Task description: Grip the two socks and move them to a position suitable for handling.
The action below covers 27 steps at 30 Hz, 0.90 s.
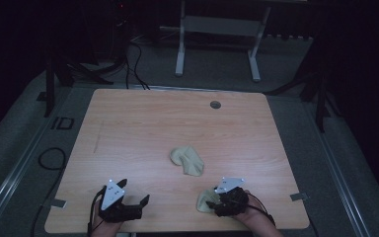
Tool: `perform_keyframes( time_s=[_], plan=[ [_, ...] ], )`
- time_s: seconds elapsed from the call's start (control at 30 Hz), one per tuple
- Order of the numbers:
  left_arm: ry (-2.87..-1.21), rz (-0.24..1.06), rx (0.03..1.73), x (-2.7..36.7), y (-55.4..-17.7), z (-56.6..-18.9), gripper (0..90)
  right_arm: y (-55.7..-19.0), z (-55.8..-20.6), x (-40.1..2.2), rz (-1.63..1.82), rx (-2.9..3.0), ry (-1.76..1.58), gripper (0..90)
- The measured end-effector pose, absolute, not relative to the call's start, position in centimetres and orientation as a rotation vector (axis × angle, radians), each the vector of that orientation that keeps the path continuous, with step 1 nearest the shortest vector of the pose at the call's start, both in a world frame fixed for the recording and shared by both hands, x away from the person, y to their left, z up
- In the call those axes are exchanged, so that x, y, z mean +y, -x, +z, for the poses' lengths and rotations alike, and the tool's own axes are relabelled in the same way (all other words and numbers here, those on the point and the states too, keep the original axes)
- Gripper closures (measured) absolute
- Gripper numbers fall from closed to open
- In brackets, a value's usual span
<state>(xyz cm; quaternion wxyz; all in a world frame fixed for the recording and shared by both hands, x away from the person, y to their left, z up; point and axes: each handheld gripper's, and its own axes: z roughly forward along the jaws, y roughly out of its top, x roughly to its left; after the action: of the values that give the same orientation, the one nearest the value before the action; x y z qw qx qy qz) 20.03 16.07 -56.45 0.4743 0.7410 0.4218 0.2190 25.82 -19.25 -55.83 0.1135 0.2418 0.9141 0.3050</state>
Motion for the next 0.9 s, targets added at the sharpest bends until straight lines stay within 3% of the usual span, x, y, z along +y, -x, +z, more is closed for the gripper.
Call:
perform_keyframes(
  time_s=[0.07,0.23,0.33,0.43,0.6,0.67,0.77,0.9],
  plan=[
    [-1.831,0.485,0.951,14.7,-19.9,-56.1,3.8,-25.5,-56.1,-18.9,0.904,2.659,-0.749,29.3],
    [-1.936,0.415,0.807,11.6,-19.7,-56.0,4.9,-25.5,-55.9,-18.5,0.886,2.651,-0.788,22.2],
    [-1.964,0.367,0.732,10.2,-19.7,-55.8,9.6,-25.4,-55.2,-18.6,0.907,2.625,-0.792,22.7],
    [-1.989,0.337,0.678,8.9,-19.9,-55.5,15.4,-24.9,-54.0,-19.2,0.959,2.586,-0.809,30.0],
    [-2.008,0.269,0.578,6.9,-20.3,-55.0,43.6,-23.9,-53.3,-19.5,0.952,2.566,-0.787,42.5],
    [-2.036,0.264,0.555,6.0,-20.6,-54.9,53.6,-23.7,-53.4,-19.6,0.940,2.568,-0.796,43.4],
    [-2.085,0.258,0.530,4.6,-21.2,-54.9,64.1,-23.5,-53.8,-19.6,0.936,2.580,-0.817,46.8],
    [-2.167,0.232,0.506,2.8,-22.0,-55.7,71.2,-23.3,-54.5,-19.4,0.919,2.605,-0.817,48.6]
  ],
)
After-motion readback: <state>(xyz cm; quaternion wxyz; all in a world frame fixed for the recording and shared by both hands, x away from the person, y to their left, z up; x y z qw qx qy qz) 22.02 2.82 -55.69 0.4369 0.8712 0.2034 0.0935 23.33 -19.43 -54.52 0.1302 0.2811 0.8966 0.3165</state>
